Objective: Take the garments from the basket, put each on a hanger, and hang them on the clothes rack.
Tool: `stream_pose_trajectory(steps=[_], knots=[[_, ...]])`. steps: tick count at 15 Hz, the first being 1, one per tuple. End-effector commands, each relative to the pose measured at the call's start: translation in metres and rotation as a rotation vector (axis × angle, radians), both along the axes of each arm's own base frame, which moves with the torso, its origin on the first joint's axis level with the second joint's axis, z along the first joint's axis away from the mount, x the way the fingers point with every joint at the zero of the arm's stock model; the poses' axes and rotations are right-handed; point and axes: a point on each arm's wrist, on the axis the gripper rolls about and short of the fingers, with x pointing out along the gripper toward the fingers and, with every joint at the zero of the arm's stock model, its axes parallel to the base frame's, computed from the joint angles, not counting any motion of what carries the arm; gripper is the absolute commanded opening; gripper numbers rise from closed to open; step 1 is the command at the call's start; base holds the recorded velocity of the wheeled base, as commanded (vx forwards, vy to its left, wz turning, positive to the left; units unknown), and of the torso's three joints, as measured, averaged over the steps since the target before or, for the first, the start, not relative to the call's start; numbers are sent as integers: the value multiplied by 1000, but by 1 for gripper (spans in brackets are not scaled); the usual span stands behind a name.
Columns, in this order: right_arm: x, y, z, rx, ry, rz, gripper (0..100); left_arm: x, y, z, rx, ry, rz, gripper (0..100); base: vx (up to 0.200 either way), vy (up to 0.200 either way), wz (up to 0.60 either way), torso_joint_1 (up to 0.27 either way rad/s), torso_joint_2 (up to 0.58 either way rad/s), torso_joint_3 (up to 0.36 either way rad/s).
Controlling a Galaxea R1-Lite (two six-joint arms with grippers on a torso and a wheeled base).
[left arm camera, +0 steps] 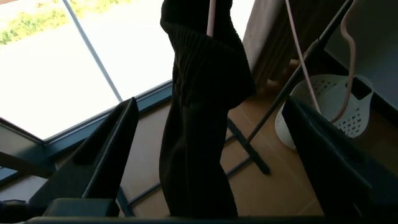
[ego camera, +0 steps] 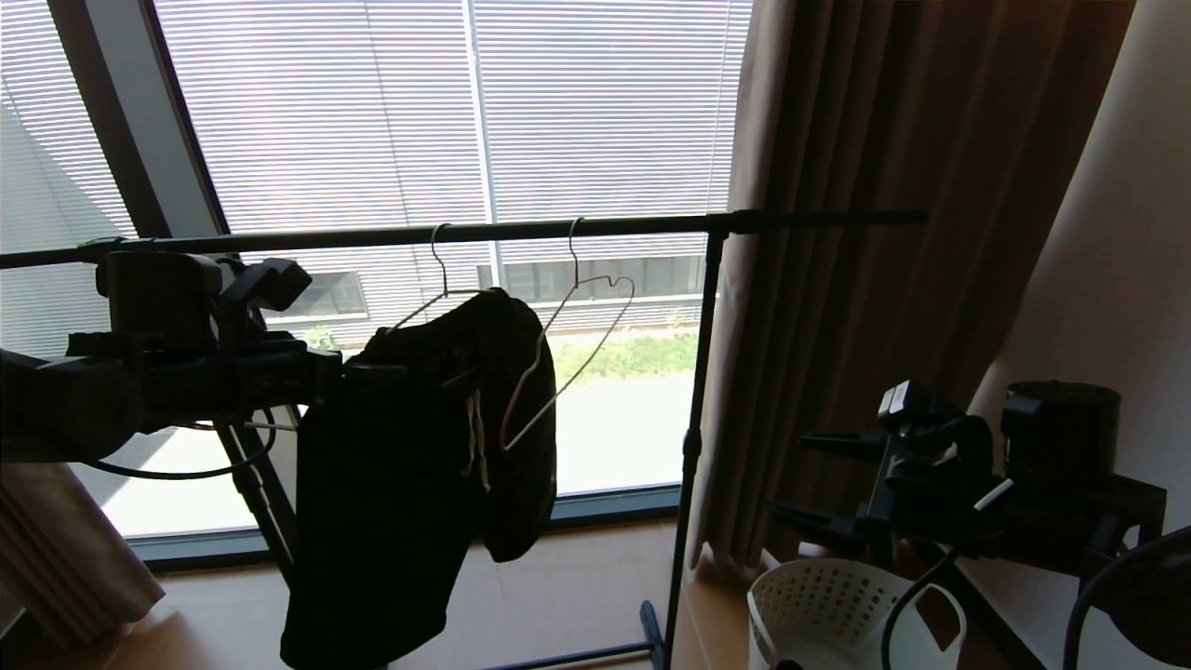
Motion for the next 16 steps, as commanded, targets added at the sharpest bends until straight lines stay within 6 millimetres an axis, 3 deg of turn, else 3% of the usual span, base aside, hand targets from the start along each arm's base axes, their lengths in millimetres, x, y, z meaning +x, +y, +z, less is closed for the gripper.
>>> stream_pose_trajectory(steps=[1, 4, 5, 7, 9, 11, 12, 16], knots=[[0, 0, 0, 0, 0, 2, 100, -11, 0, 8, 3, -20, -1, 100, 0, 0, 0, 0, 0, 0], [-10, 6, 11, -15, -43, -21, 100, -62, -3, 32, 2, -75, -2, 100, 0, 0, 0, 0, 0, 0], [-14, 6, 13, -23, -51, -32, 100, -71, -4, 35, 2, -85, -4, 100, 0, 0, 0, 0, 0, 0], [-46, -3, 28, -42, -106, -120, 100, -118, -7, 39, 8, -115, -9, 100, 0, 0, 0, 0, 0, 0], [-76, -13, 24, -61, -89, -188, 100, -152, -12, 24, 13, -92, -34, 100, 0, 0, 0, 0, 0, 0], [-90, -19, 19, -97, -79, -274, 100, -168, -13, 16, 14, -80, -41, 100, 0, 0, 0, 0, 0, 0], [-109, -25, 19, -81, -71, -383, 100, -189, -14, 8, 14, -80, -41, 100, 0, 0, 0, 0, 0, 0], [-155, -39, 34, 6, -146, -542, 100, -249, -15, -21, 12, -105, -41, 100, 0, 0, 0, 0, 0, 0]])
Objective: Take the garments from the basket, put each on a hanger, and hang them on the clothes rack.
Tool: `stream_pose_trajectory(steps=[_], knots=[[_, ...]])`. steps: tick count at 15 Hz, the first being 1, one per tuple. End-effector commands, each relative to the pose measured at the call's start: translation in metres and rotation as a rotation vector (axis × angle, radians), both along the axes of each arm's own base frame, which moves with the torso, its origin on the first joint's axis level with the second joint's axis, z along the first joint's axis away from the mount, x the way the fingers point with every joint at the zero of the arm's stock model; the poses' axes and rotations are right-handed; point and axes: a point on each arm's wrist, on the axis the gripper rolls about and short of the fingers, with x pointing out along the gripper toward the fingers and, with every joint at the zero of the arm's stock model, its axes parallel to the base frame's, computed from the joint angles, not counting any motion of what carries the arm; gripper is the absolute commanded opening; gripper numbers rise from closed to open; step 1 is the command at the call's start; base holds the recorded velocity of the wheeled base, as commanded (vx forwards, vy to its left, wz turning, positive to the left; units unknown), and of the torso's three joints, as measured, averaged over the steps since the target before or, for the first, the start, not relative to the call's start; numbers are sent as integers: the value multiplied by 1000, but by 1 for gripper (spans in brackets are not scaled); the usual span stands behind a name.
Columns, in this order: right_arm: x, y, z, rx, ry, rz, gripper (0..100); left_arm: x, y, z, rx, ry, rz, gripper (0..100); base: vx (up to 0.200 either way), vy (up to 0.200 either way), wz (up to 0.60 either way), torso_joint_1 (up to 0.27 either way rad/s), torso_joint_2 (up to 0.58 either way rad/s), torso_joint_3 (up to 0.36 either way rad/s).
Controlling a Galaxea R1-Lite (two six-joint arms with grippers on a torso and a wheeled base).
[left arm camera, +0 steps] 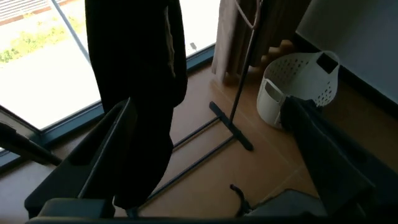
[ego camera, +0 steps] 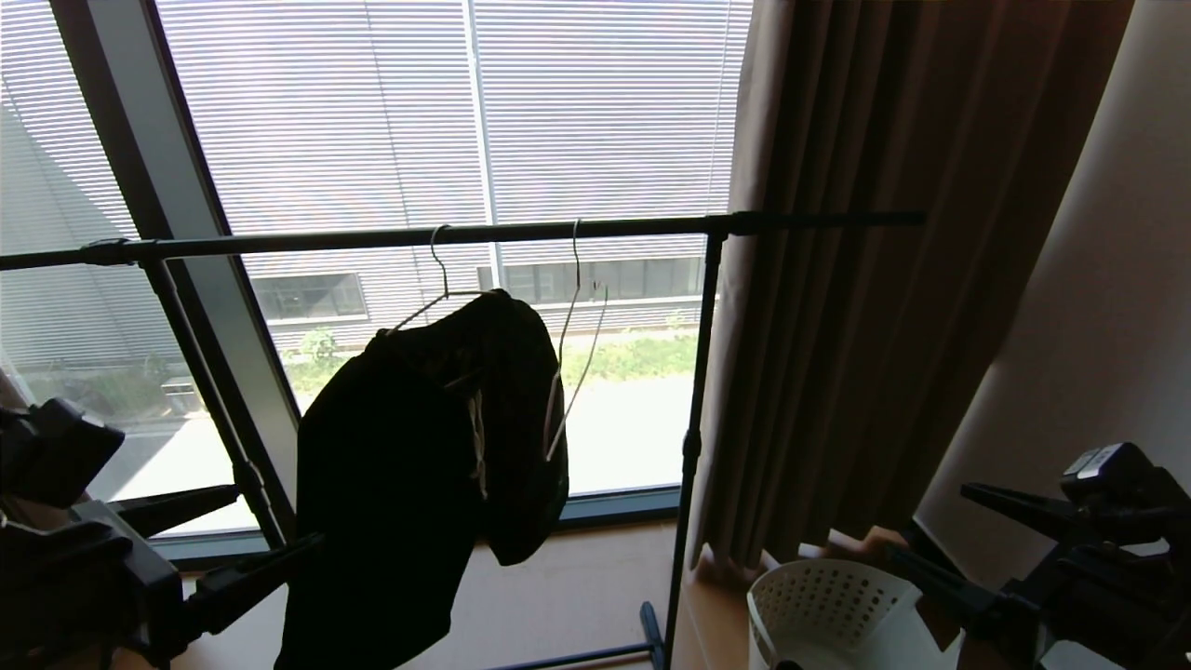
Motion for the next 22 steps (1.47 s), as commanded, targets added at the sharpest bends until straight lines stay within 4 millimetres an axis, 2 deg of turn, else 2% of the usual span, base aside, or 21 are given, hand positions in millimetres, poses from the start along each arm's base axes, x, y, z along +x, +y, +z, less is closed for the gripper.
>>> stream_pose_trajectory(steps=[1, 4, 5, 7, 8, 9, 11, 14, 16, 18, 20, 22], knots=[[-50, -14, 12, 28, -114, -141, 100, -57, -1, -23, -1, -71, 2, 100, 0, 0, 0, 0, 0, 0], [-101, -29, 5, 24, -149, -221, 100, -96, -1, -49, 4, -151, 47, 100, 0, 0, 0, 0, 0, 0], [-117, -35, -1, 22, -153, -258, 100, -104, 0, -48, 10, -204, 77, 100, 0, 0, 0, 0, 0, 0], [-139, -40, -13, 16, -171, -386, 100, -122, -1, -55, -1, -244, 96, 100, 0, 0, 0, 0, 0, 0], [-139, -41, -14, 16, -172, -392, 100, -123, -1, -56, -2, -242, 97, 100, 0, 0, 0, 0, 0, 0], [-153, -41, -27, 20, -206, -474, 100, -138, -2, -67, -24, -244, 89, 100, 0, 0, 0, 0, 0, 0], [-160, -40, -36, 46, -225, -477, 100, -145, -3, -74, -108, -205, 39, 100, 0, 0, 0, 0, 0, 0], [-159, -40, -40, 54, -214, -466, 100, -145, -2, -74, -123, -203, -8, 100, 0, 0, 0, 0, 0, 0], [-166, -40, -42, 83, -300, -421, 100, -153, -2, -75, -124, -288, -22, 100, 0, 0, 0, 0, 0, 0], [-167, -40, -43, 90, -321, -434, 100, -156, -3, -76, -112, -353, 65, 100, 0, 0, 0, 0, 0, 0], [-167, -40, -36, 125, -394, -447, 100, -156, 0, -73, -81, -393, 184, 100, 0, 0, 0, 0, 0, 0], [-167, -40, -35, 127, -401, -452, 100, -157, 2, -80, -26, -358, 253, 100, 0, 0, 0, 0, 0, 0]])
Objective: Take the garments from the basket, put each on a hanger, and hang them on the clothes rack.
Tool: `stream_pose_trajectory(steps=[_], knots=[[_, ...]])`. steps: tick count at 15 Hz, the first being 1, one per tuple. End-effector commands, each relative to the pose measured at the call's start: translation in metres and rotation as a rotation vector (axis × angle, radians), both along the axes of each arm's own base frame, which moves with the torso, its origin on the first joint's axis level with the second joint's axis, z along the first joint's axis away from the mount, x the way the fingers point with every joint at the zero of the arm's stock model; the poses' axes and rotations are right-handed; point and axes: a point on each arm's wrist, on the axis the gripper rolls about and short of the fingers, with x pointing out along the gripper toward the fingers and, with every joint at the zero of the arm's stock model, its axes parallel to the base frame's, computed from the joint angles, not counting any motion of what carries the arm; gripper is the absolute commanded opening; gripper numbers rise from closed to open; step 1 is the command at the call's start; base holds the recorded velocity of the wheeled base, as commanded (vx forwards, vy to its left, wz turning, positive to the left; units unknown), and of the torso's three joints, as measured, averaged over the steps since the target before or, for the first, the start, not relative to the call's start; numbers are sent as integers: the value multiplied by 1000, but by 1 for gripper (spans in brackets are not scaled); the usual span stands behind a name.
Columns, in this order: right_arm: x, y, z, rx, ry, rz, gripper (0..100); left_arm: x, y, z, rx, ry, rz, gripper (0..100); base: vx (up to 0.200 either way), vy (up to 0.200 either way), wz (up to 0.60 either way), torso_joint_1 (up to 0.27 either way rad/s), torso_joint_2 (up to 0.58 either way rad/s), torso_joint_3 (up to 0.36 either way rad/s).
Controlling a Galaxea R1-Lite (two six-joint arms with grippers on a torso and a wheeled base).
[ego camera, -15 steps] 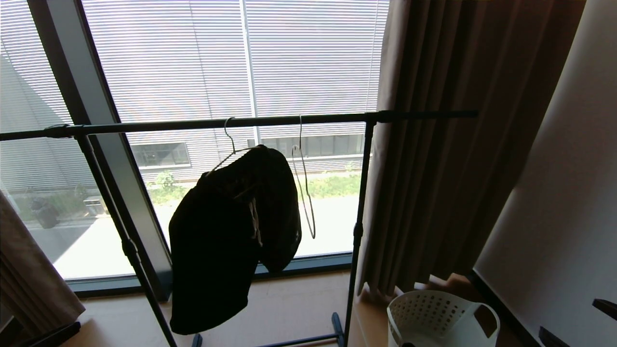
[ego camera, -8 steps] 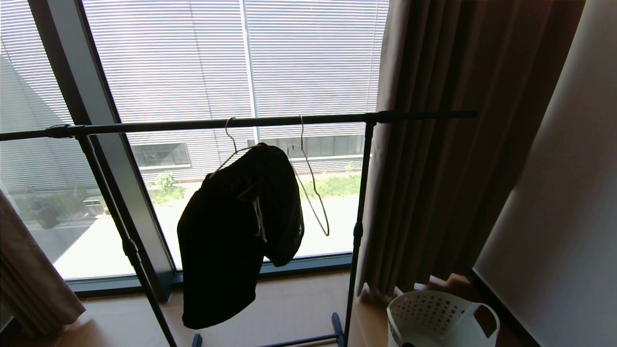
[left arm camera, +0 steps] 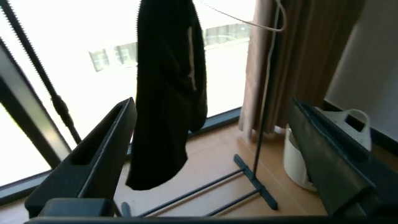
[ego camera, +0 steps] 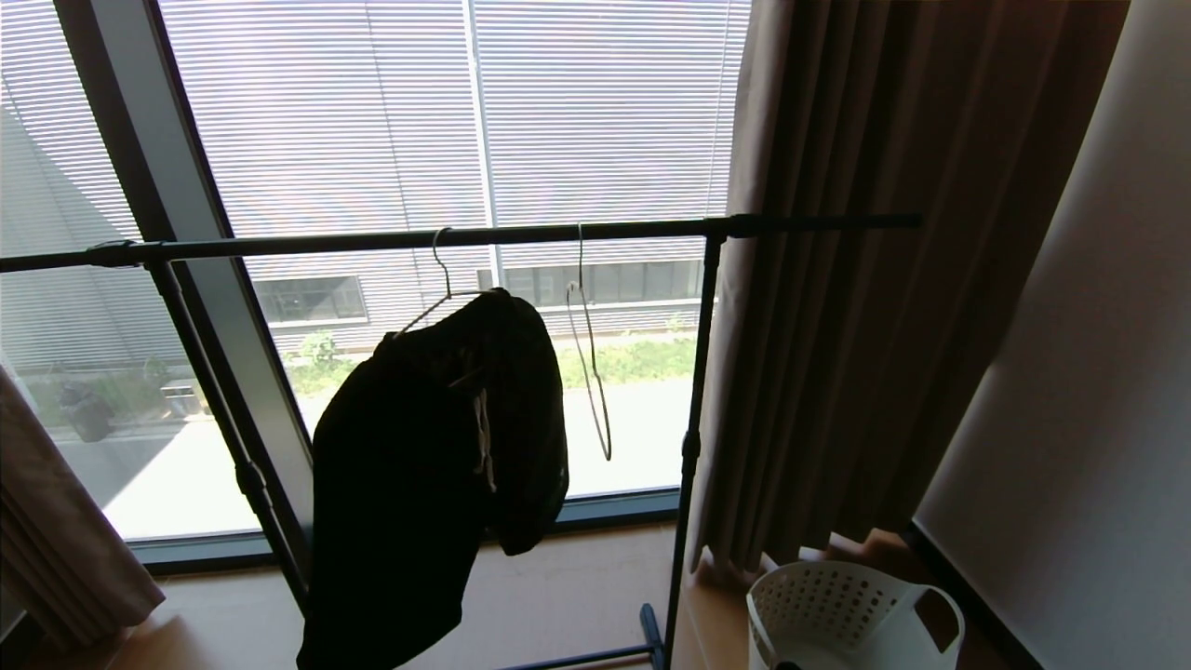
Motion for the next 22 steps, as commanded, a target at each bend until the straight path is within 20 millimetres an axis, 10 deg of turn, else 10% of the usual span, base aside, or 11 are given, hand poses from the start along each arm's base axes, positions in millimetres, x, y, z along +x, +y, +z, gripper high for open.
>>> stream_pose_trajectory(steps=[1, 22], knots=[[-1, 0, 0, 1, -8, -2, 100, -3, 1, -4, 17, -6, 18, 100, 0, 0, 0, 0, 0, 0], [-1, 0, 0, 32, -8, 17, 100, -5, 1, -5, -29, -25, 29, 100, 0, 0, 0, -3, 10, 6]])
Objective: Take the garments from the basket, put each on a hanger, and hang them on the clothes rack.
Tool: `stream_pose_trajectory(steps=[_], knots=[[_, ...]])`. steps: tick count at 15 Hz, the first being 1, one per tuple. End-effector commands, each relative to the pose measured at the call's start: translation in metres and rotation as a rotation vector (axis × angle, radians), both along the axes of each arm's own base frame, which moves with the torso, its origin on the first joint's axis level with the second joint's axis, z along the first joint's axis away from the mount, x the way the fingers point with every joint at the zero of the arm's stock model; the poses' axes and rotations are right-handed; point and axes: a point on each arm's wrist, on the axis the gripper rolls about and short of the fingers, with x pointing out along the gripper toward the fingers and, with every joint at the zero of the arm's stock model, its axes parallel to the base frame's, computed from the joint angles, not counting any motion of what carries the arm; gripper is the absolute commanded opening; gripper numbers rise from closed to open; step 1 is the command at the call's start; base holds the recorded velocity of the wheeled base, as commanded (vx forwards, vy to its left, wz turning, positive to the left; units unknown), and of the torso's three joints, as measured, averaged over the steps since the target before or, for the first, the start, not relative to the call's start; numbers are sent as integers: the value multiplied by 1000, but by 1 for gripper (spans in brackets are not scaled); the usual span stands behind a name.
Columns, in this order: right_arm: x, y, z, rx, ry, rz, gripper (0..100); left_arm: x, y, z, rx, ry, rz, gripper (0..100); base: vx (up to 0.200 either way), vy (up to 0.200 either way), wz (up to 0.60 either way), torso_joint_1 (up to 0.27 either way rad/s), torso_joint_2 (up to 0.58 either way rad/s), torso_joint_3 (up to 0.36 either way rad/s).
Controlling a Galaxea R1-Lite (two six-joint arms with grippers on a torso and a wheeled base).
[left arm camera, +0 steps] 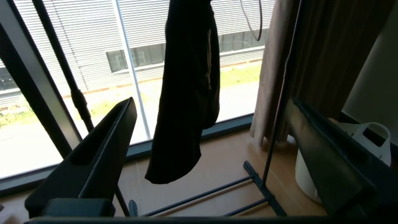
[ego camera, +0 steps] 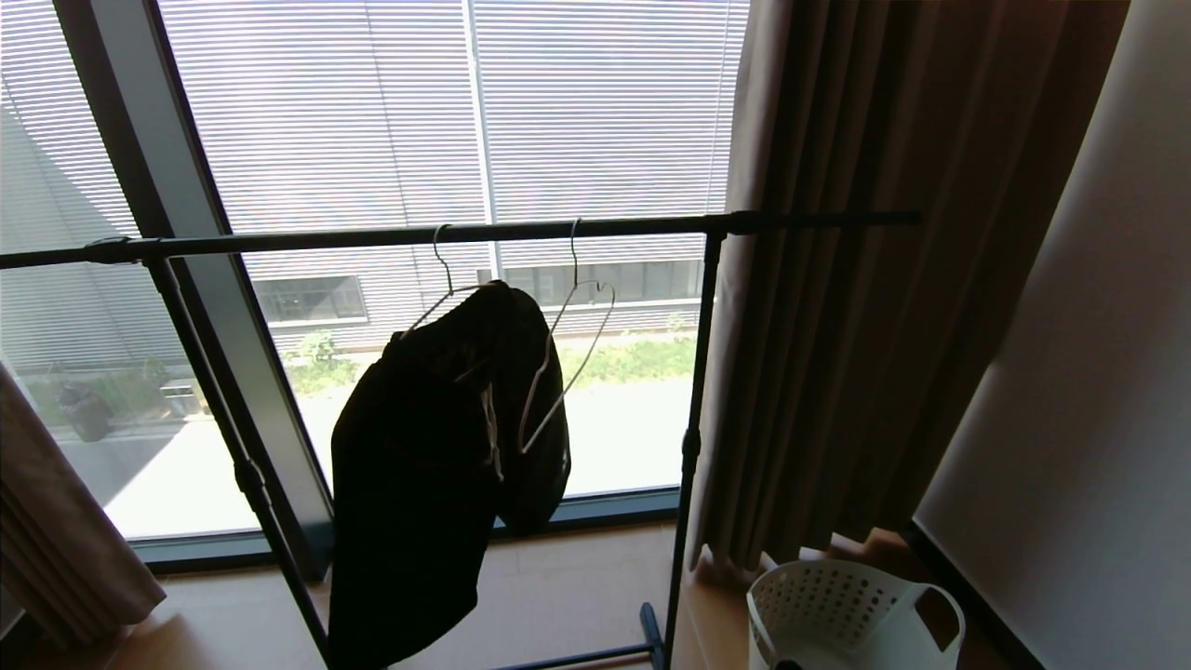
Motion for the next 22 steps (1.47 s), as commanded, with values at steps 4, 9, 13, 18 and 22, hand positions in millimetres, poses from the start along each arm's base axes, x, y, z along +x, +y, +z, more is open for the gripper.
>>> stream_pose_trajectory(steps=[4, 9, 13, 18, 22], knots=[[0, 0, 0, 1, 1, 1, 100, 0, 0, 0, 1, 2, -1, 100, 0, 0, 0, -162, 412, 253], [0, 0, 0, 1, 1, 1, 100, 0, 0, 0, 1, 2, -1, 100, 0, 0, 0, -201, 546, 338], [0, 0, 0, -1, 1, 0, 100, 0, 0, 0, 1, 1, -1, 100, 0, 0, 0, -167, 521, 342], [0, 0, 0, 1, 1, -1, 100, 0, 0, 0, 1, 2, -1, 100, 0, 0, 0, -131, 453, 325], [0, 0, 0, -1, 1, 0, 100, 0, 0, 0, 1, 1, -1, 100, 0, 0, -150, -22, 91, 63]])
